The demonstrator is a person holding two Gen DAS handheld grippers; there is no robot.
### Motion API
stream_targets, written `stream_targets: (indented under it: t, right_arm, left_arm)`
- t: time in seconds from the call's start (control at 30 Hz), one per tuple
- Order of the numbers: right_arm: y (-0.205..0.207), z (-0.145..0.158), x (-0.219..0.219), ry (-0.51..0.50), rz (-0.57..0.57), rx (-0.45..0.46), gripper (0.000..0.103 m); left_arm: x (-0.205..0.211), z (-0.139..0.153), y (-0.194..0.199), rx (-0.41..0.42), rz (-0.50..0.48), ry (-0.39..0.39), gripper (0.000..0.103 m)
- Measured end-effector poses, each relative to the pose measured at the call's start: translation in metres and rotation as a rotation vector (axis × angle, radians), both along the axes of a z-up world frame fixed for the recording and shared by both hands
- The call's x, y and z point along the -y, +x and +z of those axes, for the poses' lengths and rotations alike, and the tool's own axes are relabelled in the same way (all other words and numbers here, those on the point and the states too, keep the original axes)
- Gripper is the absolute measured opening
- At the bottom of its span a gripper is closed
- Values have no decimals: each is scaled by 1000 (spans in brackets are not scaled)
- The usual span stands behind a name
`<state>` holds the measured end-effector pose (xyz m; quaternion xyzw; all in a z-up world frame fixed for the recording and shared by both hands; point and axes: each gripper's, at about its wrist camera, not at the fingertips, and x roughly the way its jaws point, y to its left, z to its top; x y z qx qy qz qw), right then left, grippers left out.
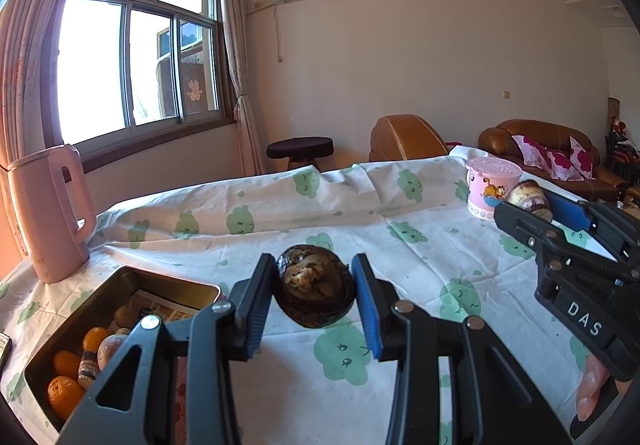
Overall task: Organize fruits
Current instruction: 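Lift and carry the jar with the right gripper while the left carries the dark fruit toward the tin, then hold the jar and dark fruit above the tin with both grippers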
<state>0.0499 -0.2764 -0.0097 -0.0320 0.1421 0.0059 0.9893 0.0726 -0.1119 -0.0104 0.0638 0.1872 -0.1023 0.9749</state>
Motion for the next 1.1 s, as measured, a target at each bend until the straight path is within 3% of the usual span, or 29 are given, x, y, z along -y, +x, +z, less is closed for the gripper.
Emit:
stream_targets:
  t: [0.4, 1.1]
  right_arm:
    - [-6, 2, -36, -30, 90, -30, 44]
    - [-8, 22, -105, -71, 232, -17, 44]
  left_arm:
    - [-23, 0, -14, -8, 13, 12, 41]
    - [-92, 9, -26, 19, 137, -2, 41]
